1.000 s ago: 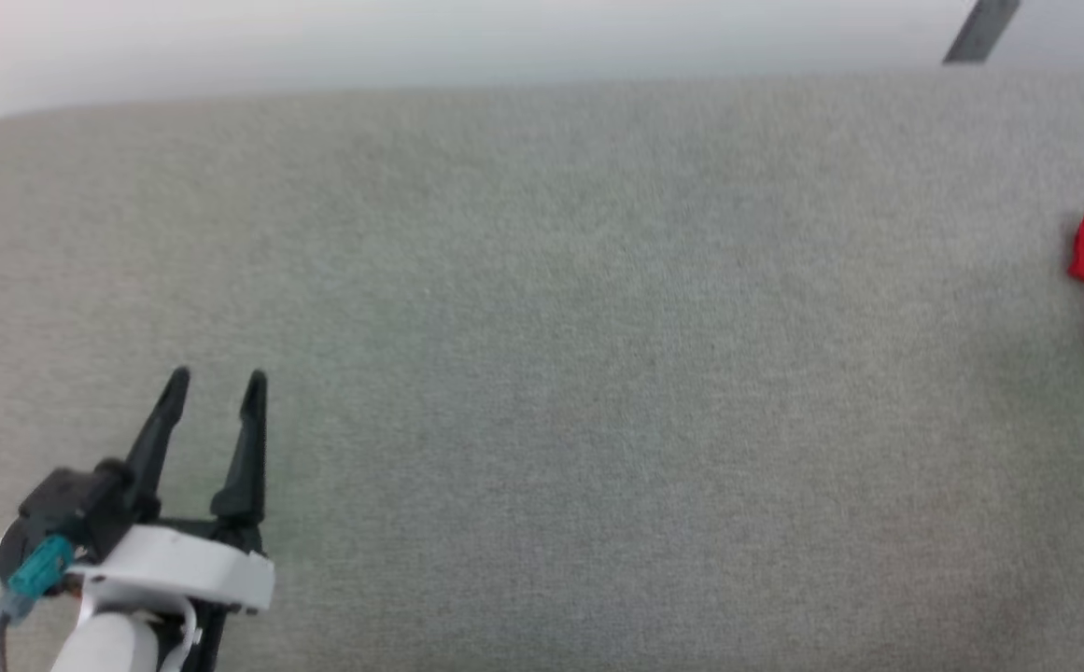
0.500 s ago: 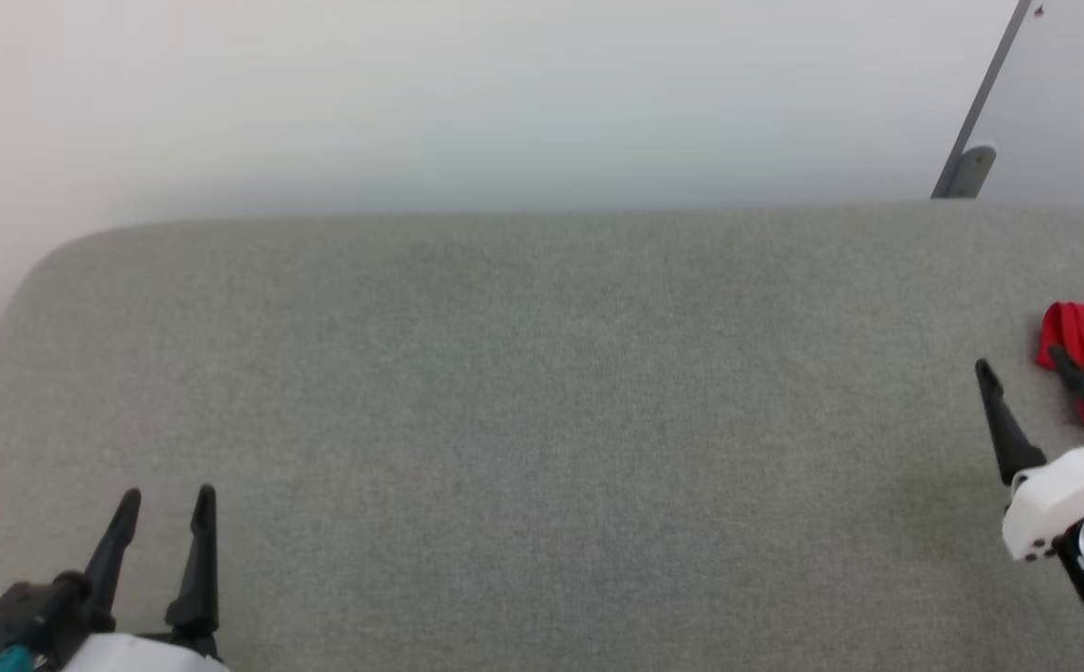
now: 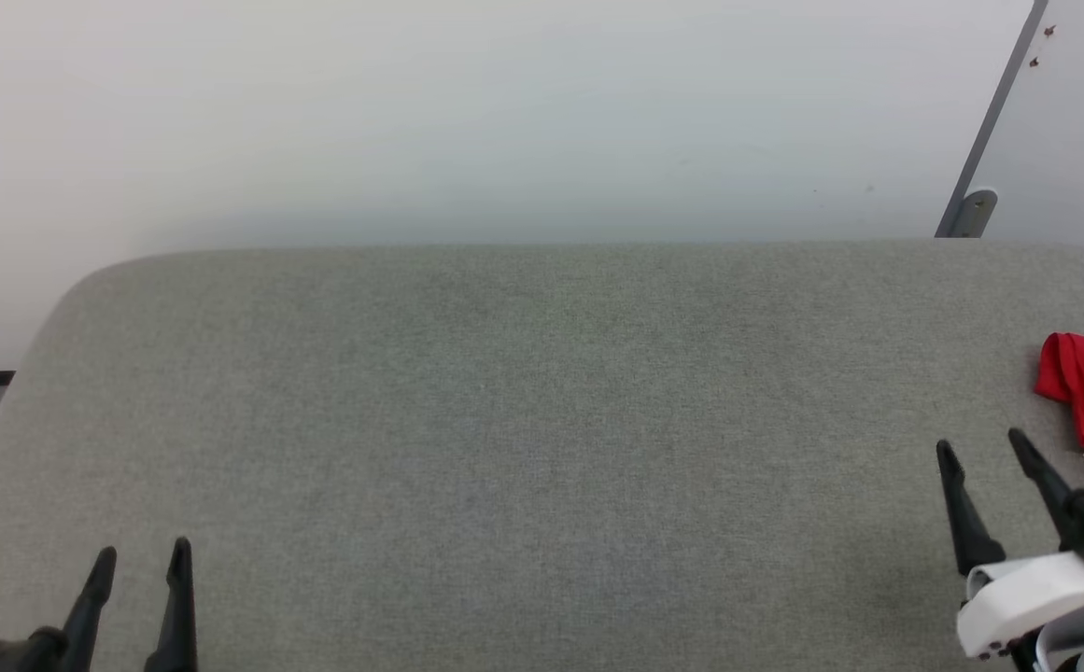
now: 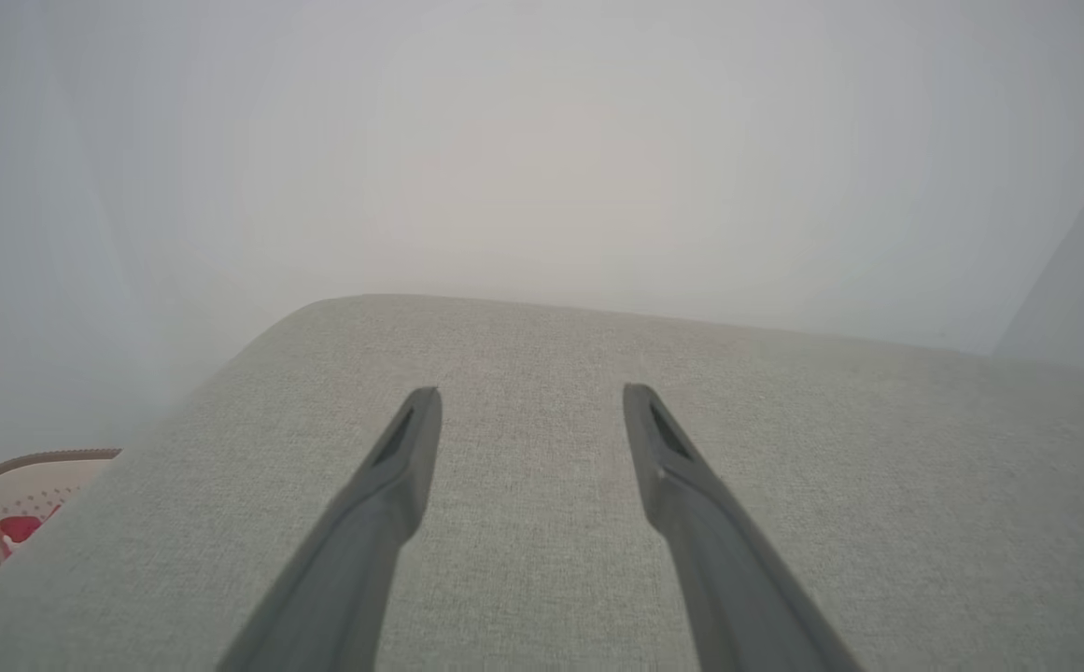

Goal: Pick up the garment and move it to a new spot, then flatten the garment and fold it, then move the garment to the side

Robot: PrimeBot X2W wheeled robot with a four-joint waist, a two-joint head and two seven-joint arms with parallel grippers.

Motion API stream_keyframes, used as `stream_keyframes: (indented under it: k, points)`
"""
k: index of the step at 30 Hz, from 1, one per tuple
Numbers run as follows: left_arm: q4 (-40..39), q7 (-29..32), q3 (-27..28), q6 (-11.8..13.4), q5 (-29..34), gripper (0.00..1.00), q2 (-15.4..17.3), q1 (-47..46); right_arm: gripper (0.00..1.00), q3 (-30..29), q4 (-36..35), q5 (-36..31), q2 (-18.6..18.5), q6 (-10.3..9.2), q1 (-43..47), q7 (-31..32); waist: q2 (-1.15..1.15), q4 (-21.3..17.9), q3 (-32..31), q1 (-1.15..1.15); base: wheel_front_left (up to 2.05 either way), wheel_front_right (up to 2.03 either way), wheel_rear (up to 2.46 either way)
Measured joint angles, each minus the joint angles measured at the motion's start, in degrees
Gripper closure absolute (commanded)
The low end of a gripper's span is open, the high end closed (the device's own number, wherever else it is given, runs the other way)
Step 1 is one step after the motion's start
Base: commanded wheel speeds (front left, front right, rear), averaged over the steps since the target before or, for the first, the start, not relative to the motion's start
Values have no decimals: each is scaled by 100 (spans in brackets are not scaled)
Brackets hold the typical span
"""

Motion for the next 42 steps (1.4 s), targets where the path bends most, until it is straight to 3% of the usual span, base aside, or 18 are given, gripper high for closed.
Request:
stream_keyframes:
  k: [9,28,29,35,42]
  points:
    - [-54,0,74,0,-25,0,-32,179,0,-197,-443,-209,360,0,600,0,0,17,-13,0,0,0,0]
    - [-180,0,8,0,-264,0,-65,214,0,-316,-598,-308,523,0,819,0,0,-51,29,0,0,0,0]
    - [-172,0,-5,0,-261,100,-60,215,100,-319,-591,-315,542,0,830,1,0,-52,30,0,0,0,0]
    - [114,44,-91,1,-320,100,-313,302,100,-300,-300,-223,675,0,1013,74,0,-51,32,0,0,0,0]
    - [149,253,-88,1,-942,100,-408,237,100,-374,-316,531,742,0,1014,277,0,-41,46,0,0,0,0]
